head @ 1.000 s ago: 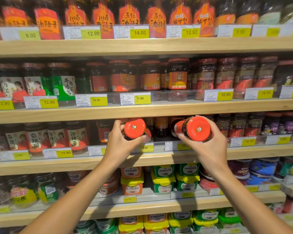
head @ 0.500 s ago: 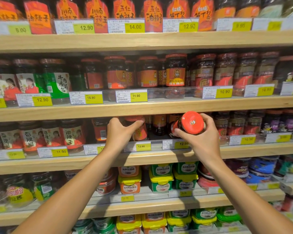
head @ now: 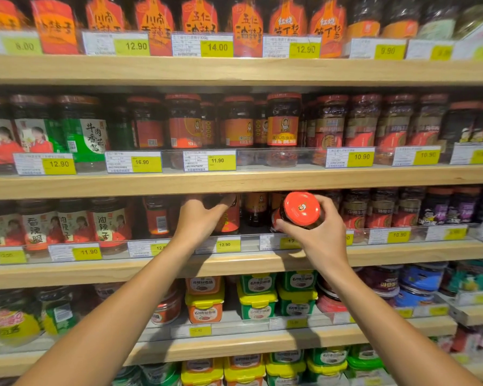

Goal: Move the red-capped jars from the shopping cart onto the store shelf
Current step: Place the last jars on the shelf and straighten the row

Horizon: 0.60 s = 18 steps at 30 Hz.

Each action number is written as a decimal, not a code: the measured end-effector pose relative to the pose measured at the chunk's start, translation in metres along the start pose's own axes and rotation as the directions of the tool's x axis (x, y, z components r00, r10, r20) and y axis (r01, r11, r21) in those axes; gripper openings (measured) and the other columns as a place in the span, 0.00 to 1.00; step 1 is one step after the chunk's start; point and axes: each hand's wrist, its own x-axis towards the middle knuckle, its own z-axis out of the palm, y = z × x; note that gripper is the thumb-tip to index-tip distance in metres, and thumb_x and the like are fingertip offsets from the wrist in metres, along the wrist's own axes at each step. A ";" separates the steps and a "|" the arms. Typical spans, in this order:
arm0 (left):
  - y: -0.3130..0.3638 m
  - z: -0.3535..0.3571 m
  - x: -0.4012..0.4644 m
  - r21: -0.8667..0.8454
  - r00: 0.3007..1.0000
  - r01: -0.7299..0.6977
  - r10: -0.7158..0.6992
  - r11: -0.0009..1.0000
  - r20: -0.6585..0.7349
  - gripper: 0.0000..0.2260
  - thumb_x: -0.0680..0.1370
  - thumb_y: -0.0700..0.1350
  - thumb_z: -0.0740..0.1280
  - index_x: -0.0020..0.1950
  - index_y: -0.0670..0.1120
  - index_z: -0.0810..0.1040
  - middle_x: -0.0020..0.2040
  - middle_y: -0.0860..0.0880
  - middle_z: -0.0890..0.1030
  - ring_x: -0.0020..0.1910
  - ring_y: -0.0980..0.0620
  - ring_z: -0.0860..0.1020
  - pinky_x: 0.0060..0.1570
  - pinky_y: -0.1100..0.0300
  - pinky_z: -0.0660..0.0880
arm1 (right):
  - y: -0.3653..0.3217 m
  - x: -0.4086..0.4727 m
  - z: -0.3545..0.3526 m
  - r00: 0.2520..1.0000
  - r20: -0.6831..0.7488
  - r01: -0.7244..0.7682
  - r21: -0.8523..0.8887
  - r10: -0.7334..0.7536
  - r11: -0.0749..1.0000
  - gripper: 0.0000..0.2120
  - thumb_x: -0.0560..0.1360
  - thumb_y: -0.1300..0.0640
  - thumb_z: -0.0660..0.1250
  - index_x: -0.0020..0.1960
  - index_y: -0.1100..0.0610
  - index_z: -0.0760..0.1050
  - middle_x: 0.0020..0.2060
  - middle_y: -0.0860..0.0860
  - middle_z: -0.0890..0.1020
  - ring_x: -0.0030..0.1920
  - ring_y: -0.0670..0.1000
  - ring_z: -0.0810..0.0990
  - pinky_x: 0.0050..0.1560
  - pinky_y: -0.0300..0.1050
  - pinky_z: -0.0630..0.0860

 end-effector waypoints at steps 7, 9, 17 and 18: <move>-0.010 -0.008 -0.027 0.227 0.989 -0.142 0.131 0.963 0.063 0.21 0.77 0.57 0.69 0.60 0.43 0.73 0.56 0.48 0.76 0.55 0.51 0.74 0.52 0.57 0.70 | -0.001 0.020 0.012 0.998 0.040 -0.045 -0.054 0.047 0.998 0.24 0.62 0.42 0.81 0.52 0.51 0.78 0.42 0.44 0.85 0.45 0.45 0.83 0.52 0.49 0.80; -0.020 -0.014 -0.041 0.220 0.981 -0.193 0.184 0.956 0.061 0.27 0.77 0.56 0.69 0.72 0.45 0.68 0.69 0.48 0.73 0.68 0.50 0.71 0.63 0.54 0.71 | -0.005 0.027 0.017 0.996 0.045 -0.069 -0.085 0.073 0.994 0.26 0.60 0.39 0.81 0.50 0.53 0.79 0.41 0.45 0.85 0.44 0.47 0.84 0.49 0.48 0.81; -0.042 -0.048 -0.082 0.139 0.959 -0.285 0.281 0.948 0.047 0.24 0.78 0.51 0.70 0.72 0.61 0.67 0.69 0.64 0.69 0.68 0.64 0.68 0.66 0.60 0.67 | -0.016 0.047 0.047 0.954 0.081 -0.265 -0.209 0.287 0.941 0.26 0.65 0.44 0.81 0.23 0.57 0.69 0.19 0.48 0.71 0.22 0.48 0.69 0.26 0.40 0.65; -0.045 -0.051 -0.085 0.139 0.957 -0.289 0.286 0.947 0.047 0.23 0.78 0.51 0.70 0.72 0.61 0.67 0.69 0.65 0.70 0.68 0.65 0.68 0.66 0.62 0.66 | -0.013 0.048 0.051 0.946 0.100 -0.285 -0.191 0.307 0.940 0.25 0.65 0.42 0.80 0.26 0.57 0.72 0.22 0.50 0.75 0.25 0.49 0.73 0.28 0.41 0.68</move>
